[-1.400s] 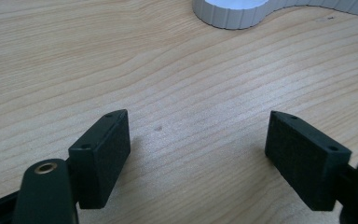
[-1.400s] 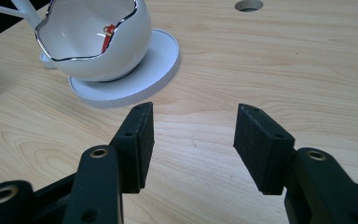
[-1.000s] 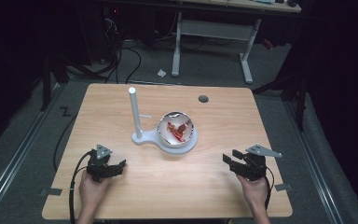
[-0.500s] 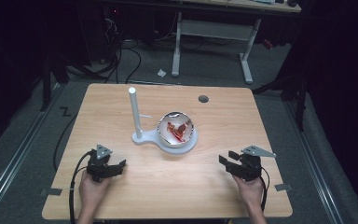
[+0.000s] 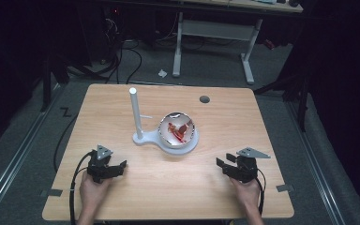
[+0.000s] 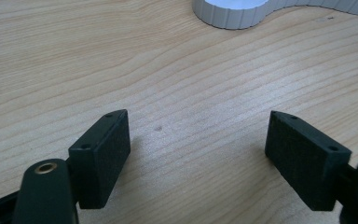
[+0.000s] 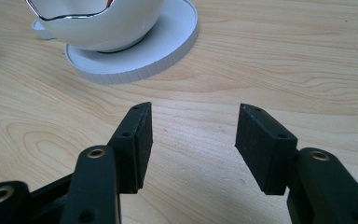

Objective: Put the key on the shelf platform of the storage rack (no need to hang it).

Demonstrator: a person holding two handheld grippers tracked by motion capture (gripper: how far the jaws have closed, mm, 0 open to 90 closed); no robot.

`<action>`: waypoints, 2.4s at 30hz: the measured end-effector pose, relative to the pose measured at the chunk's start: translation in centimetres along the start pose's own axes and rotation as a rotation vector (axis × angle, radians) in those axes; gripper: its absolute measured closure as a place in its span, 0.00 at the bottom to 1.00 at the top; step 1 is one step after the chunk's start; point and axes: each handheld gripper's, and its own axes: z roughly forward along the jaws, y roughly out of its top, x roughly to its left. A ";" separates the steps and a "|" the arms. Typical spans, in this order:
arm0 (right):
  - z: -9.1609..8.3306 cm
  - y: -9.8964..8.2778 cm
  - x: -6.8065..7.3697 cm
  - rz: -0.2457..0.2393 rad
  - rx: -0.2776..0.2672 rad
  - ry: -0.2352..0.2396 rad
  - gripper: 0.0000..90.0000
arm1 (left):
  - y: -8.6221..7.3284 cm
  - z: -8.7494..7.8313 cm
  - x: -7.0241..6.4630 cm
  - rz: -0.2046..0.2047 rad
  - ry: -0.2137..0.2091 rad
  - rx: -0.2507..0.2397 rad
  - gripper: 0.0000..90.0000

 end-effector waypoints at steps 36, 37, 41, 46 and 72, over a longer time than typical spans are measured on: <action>3.1 -1.3 -0.1 -0.074 0.126 -0.133 0.44 | 0.0 0.0 0.0 0.000 0.000 0.000 0.25; 3.4 -1.3 -0.1 -0.090 0.128 -0.141 0.44 | 0.0 0.0 0.0 0.000 0.000 0.000 0.25; 3.8 -1.3 0.1 -0.103 0.122 -0.146 0.44 | 0.0 0.0 0.0 0.001 0.000 0.001 0.25; 4.0 -1.5 0.1 -0.106 0.106 -0.146 0.40 | 0.0 0.0 0.0 0.000 0.000 0.001 0.25; 4.0 -1.5 -0.1 -0.096 0.108 -0.153 0.36 | 0.0 0.0 0.0 0.003 0.002 0.001 0.25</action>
